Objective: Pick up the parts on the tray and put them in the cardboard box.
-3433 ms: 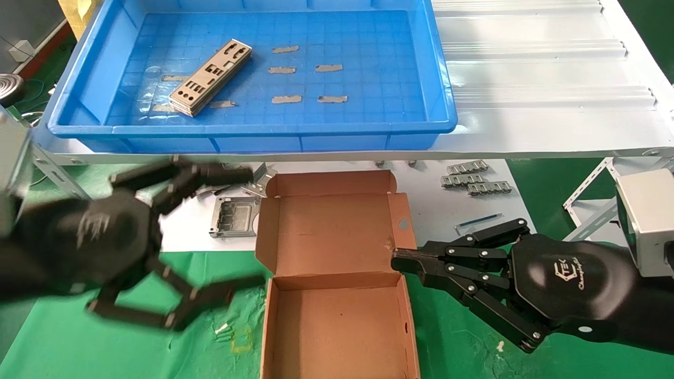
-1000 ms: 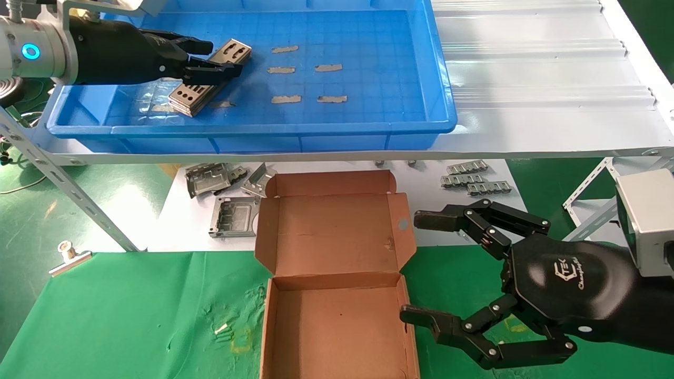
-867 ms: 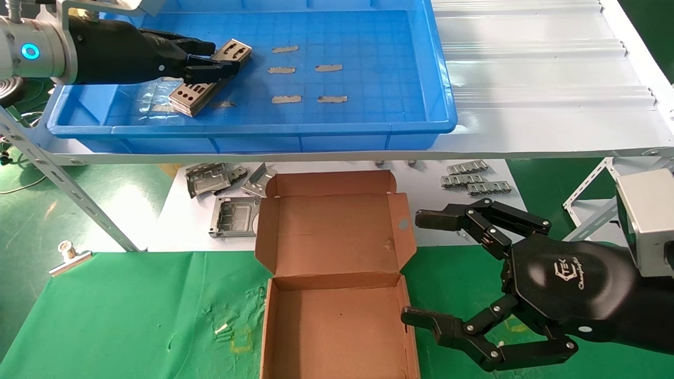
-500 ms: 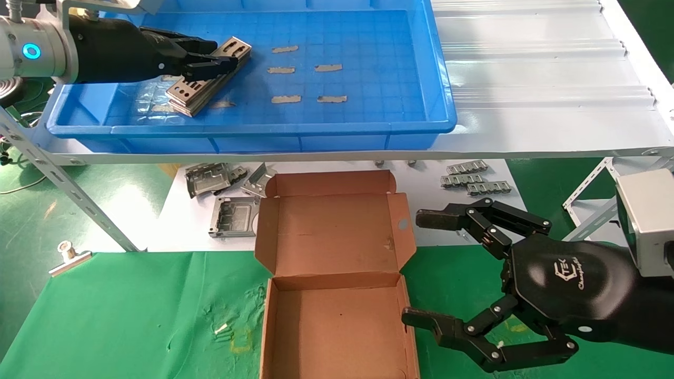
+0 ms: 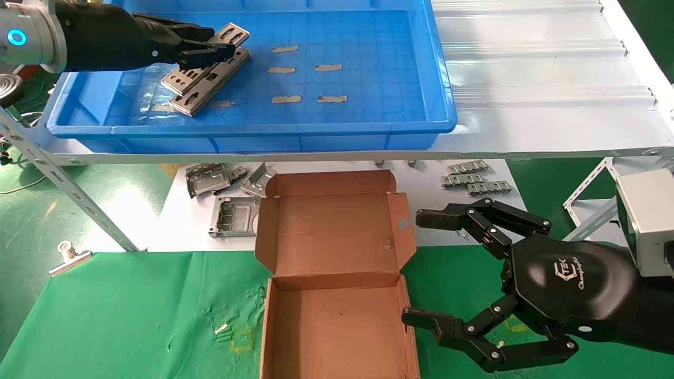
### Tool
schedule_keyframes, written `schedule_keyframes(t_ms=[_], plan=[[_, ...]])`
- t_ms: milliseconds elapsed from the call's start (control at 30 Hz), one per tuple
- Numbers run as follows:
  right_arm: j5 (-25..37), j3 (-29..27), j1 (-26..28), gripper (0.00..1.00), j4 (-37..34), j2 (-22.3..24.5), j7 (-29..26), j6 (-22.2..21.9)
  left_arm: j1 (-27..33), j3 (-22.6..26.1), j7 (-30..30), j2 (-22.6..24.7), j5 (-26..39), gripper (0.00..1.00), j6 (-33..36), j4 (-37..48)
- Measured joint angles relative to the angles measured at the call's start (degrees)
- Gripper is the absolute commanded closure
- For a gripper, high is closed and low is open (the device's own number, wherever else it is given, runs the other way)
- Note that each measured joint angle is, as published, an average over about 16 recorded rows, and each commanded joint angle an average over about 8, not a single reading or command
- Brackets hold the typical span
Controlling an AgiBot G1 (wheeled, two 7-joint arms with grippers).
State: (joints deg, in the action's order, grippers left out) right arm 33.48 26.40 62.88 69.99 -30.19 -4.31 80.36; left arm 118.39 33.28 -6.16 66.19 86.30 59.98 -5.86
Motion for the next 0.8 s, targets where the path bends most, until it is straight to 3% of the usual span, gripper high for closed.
schedule_keyframes(t_ms=[67, 300, 333, 367, 533, 633, 800], plan=[[0.00, 0.00, 0.00, 0.00, 0.00, 0.00, 0.00, 0.00, 0.06, 0.04, 0.03, 0.09, 0.06, 0.97, 0.00, 0.31], [0.00, 0.00, 0.00, 0.00, 0.00, 0.00, 0.00, 0.00, 0.28, 0.28, -0.02, 0.46, 0.41, 0.10, -0.14, 1.37], [0.00, 0.00, 0.00, 0.00, 0.00, 0.00, 0.00, 0.00, 0.32, 0.31, -0.03, 0.52, 0.45, 0.01, -0.17, 1.51], [0.00, 0.00, 0.00, 0.00, 0.00, 0.00, 0.00, 0.00, 0.36, 0.33, -0.05, 0.56, 0.48, 0.00, -0.20, 1.65], [0.00, 0.00, 0.00, 0.00, 0.00, 0.00, 0.00, 0.00, 0.52, 0.37, 0.00, 0.76, 0.53, 0.00, -0.29, 2.17], [0.00, 0.00, 0.00, 0.00, 0.00, 0.00, 0.00, 0.00, 0.55, 0.36, 0.11, 0.89, 0.52, 0.26, -0.41, 2.41], [0.00, 0.00, 0.00, 0.00, 0.00, 0.00, 0.00, 0.00, 0.56, 0.30, 0.34, 1.09, 0.45, 0.89, -0.62, 2.72]])
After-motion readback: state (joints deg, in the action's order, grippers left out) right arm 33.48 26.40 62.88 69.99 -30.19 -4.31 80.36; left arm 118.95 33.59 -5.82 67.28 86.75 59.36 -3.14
